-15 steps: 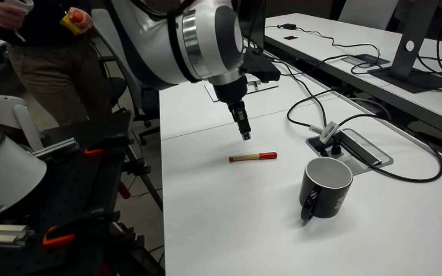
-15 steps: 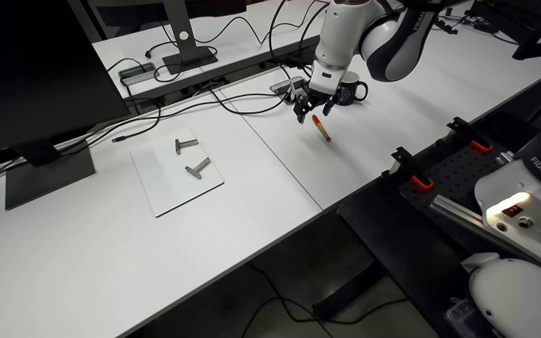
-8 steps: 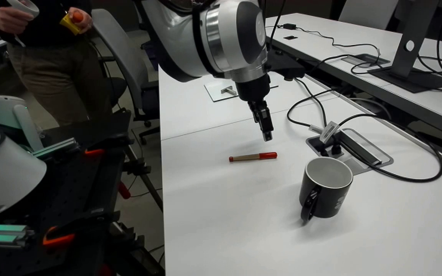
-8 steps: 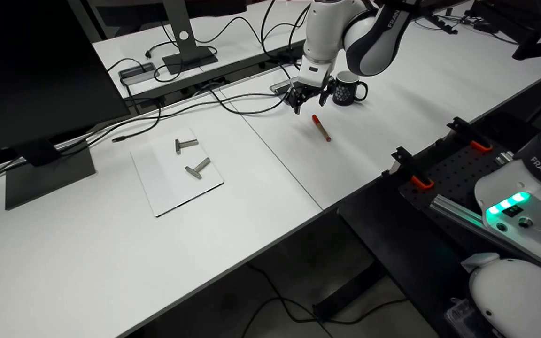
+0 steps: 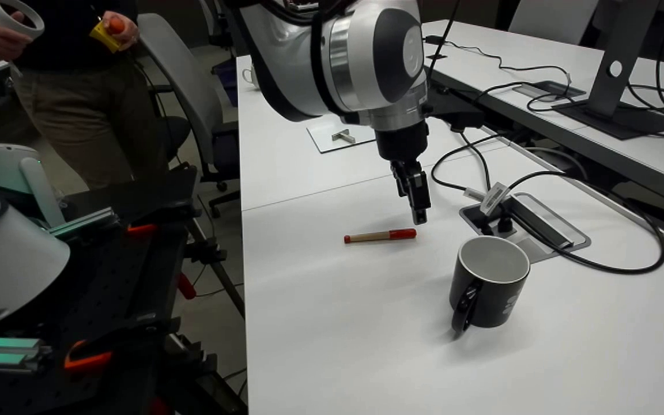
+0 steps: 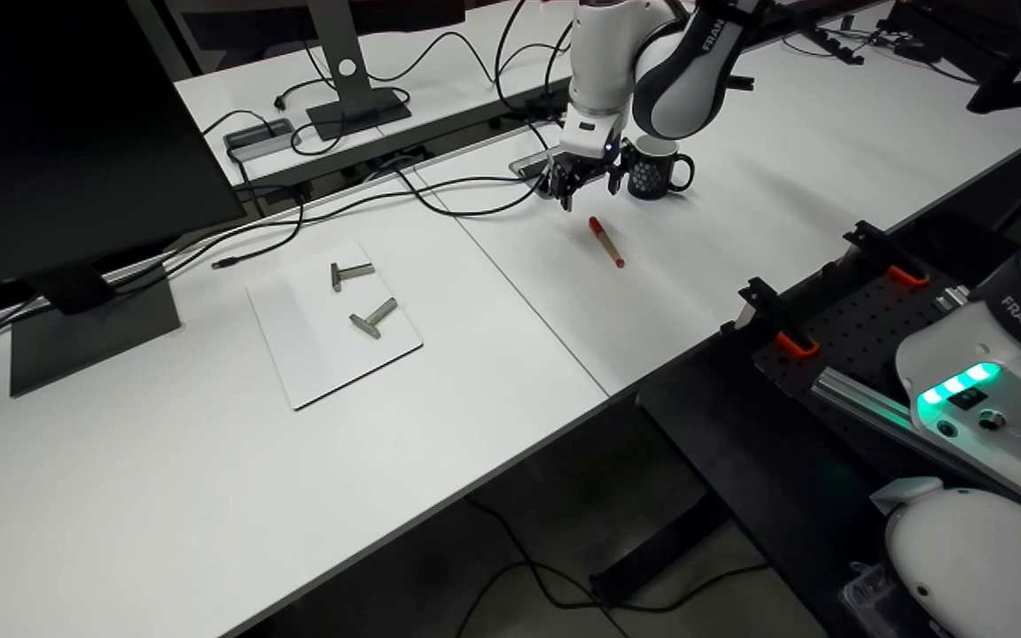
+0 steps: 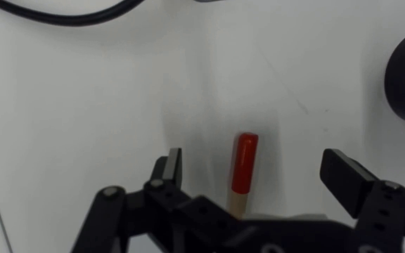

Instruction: Put the pen in the mug

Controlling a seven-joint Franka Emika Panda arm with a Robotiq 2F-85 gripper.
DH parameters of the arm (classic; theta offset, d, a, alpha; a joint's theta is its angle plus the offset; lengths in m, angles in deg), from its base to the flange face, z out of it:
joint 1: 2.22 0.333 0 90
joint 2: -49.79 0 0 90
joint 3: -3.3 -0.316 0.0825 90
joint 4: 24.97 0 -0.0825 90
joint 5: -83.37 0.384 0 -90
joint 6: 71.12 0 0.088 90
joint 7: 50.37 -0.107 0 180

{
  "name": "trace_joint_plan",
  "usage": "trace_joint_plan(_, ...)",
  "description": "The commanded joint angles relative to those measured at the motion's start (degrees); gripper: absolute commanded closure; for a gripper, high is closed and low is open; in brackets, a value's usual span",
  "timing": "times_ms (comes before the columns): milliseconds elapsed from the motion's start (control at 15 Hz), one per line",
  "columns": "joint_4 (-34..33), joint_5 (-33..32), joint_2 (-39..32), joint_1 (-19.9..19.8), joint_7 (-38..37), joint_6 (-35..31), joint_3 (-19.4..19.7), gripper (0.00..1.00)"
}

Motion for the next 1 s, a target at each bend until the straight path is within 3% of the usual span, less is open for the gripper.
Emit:
trace_joint_plan(0, -1.04, 7.39, -2.87, -1.81, 7.28, -0.52, -1.4, 0.0)
trace_joint_plan(333, 0.15, 16.37, -4.05, -3.53, 13.6, -0.78, -3.1, 0.0)
trace_joint_plan(933, 0.19, 26.36, -4.65, -2.78, 19.77, -1.38, -1.93, 0.0)
